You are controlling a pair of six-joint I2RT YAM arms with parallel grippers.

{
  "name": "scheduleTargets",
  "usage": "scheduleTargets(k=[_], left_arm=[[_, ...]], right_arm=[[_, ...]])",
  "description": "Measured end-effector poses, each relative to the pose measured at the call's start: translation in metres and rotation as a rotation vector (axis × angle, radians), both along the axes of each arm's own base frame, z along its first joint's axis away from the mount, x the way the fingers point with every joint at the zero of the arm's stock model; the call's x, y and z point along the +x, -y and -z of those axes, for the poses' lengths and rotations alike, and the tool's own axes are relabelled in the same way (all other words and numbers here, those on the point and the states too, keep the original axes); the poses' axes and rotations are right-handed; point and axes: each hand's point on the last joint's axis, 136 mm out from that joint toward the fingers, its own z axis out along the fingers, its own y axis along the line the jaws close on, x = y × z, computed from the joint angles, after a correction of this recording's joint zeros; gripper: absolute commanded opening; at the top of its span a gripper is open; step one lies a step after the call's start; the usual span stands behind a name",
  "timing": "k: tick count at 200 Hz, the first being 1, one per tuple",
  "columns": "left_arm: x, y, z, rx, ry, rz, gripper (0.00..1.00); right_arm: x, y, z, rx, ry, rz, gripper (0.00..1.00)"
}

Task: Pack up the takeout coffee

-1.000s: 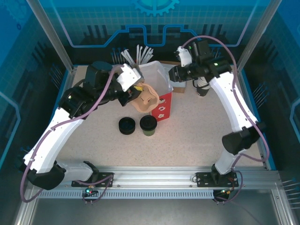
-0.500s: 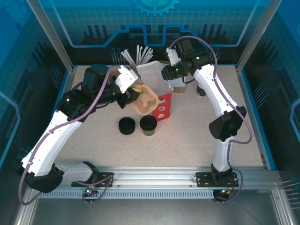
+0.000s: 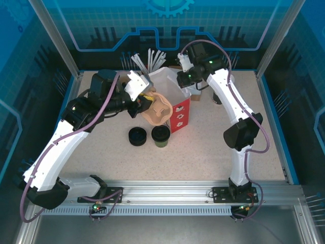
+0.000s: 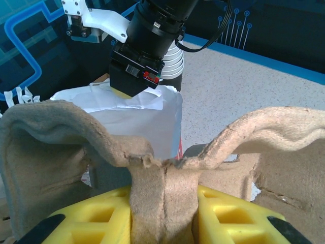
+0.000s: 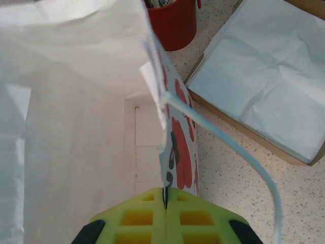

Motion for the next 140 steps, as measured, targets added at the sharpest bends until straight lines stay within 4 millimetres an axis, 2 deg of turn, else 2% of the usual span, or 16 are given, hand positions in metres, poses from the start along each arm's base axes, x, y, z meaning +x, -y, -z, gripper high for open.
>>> scheduleTargets(k=[27, 57, 98, 118, 140], left_arm=[[-0.001, 0.003, -0.003, -0.024, -0.002, 0.006, 0.3], [-0.002, 0.005, -0.004, -0.041, -0.015, 0.014, 0.3], [-0.004, 0.011, -0.005, -0.061, -0.019, 0.023, 0.3], [-0.009, 0.017, -0.006, -0.065, -0.02, 0.045, 0.31], [-0.015, 0.028, -0.003, -0.067, -0.036, 0.073, 0.31]], right_arm=[[-0.007, 0.007, -0.006, -0.019, 0.002, 0.005, 0.0], [-0.021, 0.018, -0.027, -0.019, 0.03, 0.018, 0.0], [-0.062, 0.049, -0.049, -0.021, 0.049, 0.049, 0.0], [-0.081, 0.06, -0.052, -0.018, 0.045, 0.062, 0.0], [-0.104, 0.069, -0.047, -0.018, 0.023, 0.074, 0.0]])
